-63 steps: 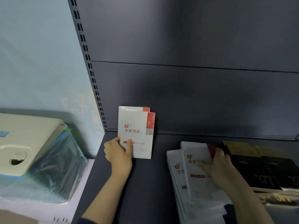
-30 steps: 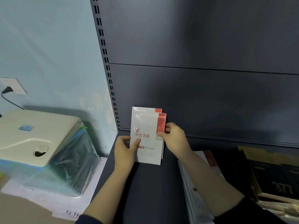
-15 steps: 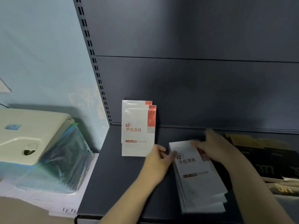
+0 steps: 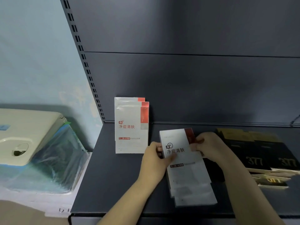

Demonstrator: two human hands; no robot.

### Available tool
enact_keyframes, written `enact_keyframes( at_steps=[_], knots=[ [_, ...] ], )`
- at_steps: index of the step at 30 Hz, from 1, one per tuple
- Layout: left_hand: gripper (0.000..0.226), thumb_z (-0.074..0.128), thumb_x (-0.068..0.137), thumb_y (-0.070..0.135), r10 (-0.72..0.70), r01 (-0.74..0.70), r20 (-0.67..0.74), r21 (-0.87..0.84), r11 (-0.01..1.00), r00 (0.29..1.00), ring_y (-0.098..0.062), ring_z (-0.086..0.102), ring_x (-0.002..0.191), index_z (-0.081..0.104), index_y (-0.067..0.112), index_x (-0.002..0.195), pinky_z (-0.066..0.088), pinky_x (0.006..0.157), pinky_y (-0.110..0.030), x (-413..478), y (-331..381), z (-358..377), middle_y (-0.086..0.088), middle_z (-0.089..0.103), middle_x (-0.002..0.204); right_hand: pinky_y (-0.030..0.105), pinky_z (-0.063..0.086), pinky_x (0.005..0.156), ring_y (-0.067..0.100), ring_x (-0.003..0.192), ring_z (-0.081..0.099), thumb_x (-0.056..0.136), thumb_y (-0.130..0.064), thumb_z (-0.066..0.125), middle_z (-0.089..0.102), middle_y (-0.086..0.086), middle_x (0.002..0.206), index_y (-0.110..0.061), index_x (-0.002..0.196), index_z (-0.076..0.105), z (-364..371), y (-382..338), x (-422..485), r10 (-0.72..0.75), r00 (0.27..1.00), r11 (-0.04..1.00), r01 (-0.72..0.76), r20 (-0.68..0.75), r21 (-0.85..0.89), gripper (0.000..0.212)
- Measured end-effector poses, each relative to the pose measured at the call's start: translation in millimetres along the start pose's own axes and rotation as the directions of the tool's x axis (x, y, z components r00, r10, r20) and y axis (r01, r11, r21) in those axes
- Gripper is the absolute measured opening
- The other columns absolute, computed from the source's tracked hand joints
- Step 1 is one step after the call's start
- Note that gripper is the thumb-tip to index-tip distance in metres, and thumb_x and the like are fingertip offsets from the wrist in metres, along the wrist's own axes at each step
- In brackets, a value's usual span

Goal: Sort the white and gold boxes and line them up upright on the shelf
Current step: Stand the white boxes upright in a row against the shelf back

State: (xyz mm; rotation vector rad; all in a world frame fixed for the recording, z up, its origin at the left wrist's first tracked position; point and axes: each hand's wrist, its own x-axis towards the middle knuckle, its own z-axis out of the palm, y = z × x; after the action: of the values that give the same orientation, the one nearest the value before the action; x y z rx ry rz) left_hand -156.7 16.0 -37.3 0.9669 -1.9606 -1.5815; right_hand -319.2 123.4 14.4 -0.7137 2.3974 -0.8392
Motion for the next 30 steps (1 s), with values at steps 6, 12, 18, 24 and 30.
enact_keyframes(
  at_steps=[6, 12, 18, 24, 30],
  knots=[
    [0.045, 0.062, 0.090, 0.043, 0.022, -0.021, 0.001, -0.256, 0.966, 1.000, -0.013, 0.046, 0.066, 0.046, 0.004, 0.074, 0.039, 0.065, -0.028, 7, 13, -25, -0.002, 0.046, 0.069, 0.029, 0.059, 0.061, 0.016, 0.080, 0.073, 0.084, -0.036, 0.069, 0.076, -0.001, 0.088, -0.018, 0.100, 0.066, 9, -30, -9, -0.122, 0.985, 0.901, 0.057, 0.124, 0.431, 0.024],
    [0.010, 0.070, 0.086, 0.032, 0.078, -0.137, -0.207, -0.292, 0.947, 0.975, -0.019, 0.074, 0.074, 0.073, 0.023, 0.082, 0.059, 0.064, -0.029, 26, 16, -98, -0.007, 0.077, 0.082, 0.041, 0.056, 0.084, 0.016, 0.099, 0.071, 0.084, -0.026, 0.063, 0.074, -0.006, 0.107, -0.036, 0.104, 0.068, 47, -84, 0, -0.372, 0.890, 0.804, 0.168, 0.262, 0.570, 0.023],
    [0.019, 0.077, 0.078, 0.036, 0.109, -0.135, -0.501, -0.014, 0.991, 0.859, -0.017, 0.066, 0.087, 0.065, 0.026, 0.089, 0.052, 0.072, -0.018, 66, -10, -127, 0.005, 0.070, 0.092, 0.038, 0.056, 0.086, 0.010, 0.090, 0.066, 0.072, -0.017, 0.082, 0.064, -0.008, 0.100, -0.029, 0.098, 0.060, 94, -128, 30, -0.391, 0.917, 0.876, 0.397, -0.080, 0.272, 0.036],
    [0.060, 0.071, 0.078, 0.048, 0.130, -0.035, -0.468, 0.207, 0.978, 0.874, -0.018, 0.041, 0.108, 0.049, 0.017, 0.123, 0.039, 0.096, -0.036, 85, -39, -115, 0.002, 0.040, 0.112, 0.033, 0.054, 0.073, 0.013, 0.085, 0.061, 0.063, -0.027, 0.088, 0.050, -0.001, 0.108, -0.020, 0.103, 0.046, 109, -122, 39, -0.307, 0.917, 0.920, 0.355, -0.256, 0.168, 0.059],
    [0.065, 0.068, 0.084, 0.042, 0.164, -0.087, -0.379, 0.212, 0.973, 0.911, -0.020, 0.043, 0.122, 0.041, 0.011, 0.135, 0.036, 0.108, -0.041, 78, -22, -106, -0.004, 0.047, 0.130, 0.020, 0.049, 0.066, 0.006, 0.084, 0.061, 0.076, -0.026, 0.080, 0.062, 0.000, 0.111, -0.014, 0.130, 0.040, 93, -107, 36, -0.260, 0.958, 0.906, 0.284, -0.117, 0.313, 0.068]
  ],
)
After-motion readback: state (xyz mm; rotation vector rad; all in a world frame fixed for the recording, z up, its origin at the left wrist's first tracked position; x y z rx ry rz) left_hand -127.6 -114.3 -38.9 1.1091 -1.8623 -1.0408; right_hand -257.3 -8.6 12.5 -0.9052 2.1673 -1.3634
